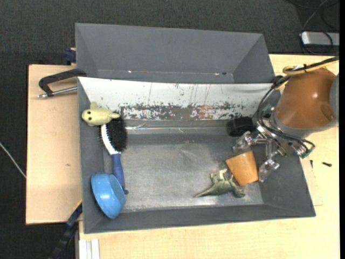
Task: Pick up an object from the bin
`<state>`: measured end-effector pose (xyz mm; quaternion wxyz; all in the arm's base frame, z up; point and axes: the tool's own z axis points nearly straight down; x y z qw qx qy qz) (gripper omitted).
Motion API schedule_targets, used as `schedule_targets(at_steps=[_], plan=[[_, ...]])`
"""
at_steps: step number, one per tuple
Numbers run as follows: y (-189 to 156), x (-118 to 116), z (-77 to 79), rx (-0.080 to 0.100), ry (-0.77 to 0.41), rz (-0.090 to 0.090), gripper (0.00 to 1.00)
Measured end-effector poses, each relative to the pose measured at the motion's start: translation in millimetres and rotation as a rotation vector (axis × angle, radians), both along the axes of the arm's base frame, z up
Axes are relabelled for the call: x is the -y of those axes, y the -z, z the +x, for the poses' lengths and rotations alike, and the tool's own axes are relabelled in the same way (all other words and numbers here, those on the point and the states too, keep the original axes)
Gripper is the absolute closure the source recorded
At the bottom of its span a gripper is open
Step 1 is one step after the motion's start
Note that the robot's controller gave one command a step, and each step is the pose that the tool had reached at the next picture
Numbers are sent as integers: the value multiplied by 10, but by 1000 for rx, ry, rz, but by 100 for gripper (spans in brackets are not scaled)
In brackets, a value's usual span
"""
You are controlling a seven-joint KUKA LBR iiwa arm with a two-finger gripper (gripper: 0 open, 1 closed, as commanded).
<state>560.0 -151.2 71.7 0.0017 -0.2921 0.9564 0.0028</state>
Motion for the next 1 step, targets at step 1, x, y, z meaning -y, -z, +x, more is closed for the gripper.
schedule_targets(at_steps=[1], plan=[[0,-274,-501,6,-490,-5,0]])
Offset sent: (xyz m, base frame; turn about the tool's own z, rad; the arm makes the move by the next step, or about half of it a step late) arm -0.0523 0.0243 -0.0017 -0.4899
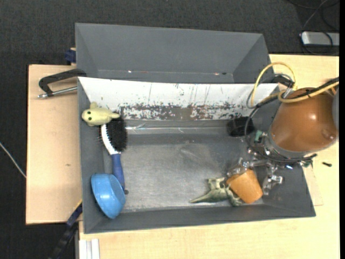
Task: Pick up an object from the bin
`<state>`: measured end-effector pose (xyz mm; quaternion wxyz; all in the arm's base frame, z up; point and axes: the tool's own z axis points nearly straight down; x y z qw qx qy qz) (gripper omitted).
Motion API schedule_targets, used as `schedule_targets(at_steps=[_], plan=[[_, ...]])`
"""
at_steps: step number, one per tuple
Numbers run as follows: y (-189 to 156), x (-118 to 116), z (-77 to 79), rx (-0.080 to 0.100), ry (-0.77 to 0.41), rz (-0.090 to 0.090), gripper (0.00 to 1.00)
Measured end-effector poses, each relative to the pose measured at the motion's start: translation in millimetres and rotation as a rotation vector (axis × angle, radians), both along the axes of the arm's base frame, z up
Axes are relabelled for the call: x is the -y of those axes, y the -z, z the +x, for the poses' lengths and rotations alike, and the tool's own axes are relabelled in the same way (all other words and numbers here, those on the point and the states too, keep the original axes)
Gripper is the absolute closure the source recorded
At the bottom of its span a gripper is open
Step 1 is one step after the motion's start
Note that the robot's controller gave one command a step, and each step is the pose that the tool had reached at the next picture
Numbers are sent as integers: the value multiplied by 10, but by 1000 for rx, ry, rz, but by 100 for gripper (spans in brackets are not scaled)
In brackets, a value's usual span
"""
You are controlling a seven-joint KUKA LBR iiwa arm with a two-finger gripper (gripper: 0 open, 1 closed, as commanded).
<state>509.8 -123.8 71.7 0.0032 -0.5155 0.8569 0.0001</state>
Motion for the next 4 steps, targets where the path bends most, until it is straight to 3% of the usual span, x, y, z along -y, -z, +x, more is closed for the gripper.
schedule_targets(at_steps=[1,2,3,4], plan=[[-18,23,29,11,2,-3,100],[-174,11,49,2,5,-2,100],[-837,7,78,7,8,-4,100],[-920,-1,93,2,12,-3,100]])
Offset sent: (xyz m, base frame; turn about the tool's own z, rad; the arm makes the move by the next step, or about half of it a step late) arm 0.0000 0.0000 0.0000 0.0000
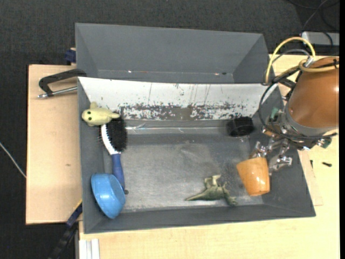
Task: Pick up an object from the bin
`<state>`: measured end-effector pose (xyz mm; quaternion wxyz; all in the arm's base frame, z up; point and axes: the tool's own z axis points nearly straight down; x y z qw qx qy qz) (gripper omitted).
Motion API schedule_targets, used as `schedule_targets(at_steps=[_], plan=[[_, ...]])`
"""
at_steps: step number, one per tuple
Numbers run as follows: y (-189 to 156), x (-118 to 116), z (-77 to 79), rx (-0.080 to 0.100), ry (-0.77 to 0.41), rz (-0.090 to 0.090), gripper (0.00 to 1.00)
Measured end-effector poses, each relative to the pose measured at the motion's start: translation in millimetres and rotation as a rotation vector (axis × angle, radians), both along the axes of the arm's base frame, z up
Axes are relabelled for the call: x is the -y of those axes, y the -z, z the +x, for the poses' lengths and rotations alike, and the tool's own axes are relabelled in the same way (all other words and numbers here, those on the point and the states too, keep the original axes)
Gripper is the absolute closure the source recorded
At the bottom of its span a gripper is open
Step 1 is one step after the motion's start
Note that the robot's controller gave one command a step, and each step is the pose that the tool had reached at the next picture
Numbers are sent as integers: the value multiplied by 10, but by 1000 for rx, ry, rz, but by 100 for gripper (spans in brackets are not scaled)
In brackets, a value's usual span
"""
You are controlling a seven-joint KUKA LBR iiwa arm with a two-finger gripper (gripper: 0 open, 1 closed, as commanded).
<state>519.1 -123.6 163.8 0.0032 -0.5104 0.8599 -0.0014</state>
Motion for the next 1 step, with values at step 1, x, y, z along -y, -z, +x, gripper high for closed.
schedule_targets(at_steps=[1], plan=[[-332,-6,22,3,3,-1,100]])
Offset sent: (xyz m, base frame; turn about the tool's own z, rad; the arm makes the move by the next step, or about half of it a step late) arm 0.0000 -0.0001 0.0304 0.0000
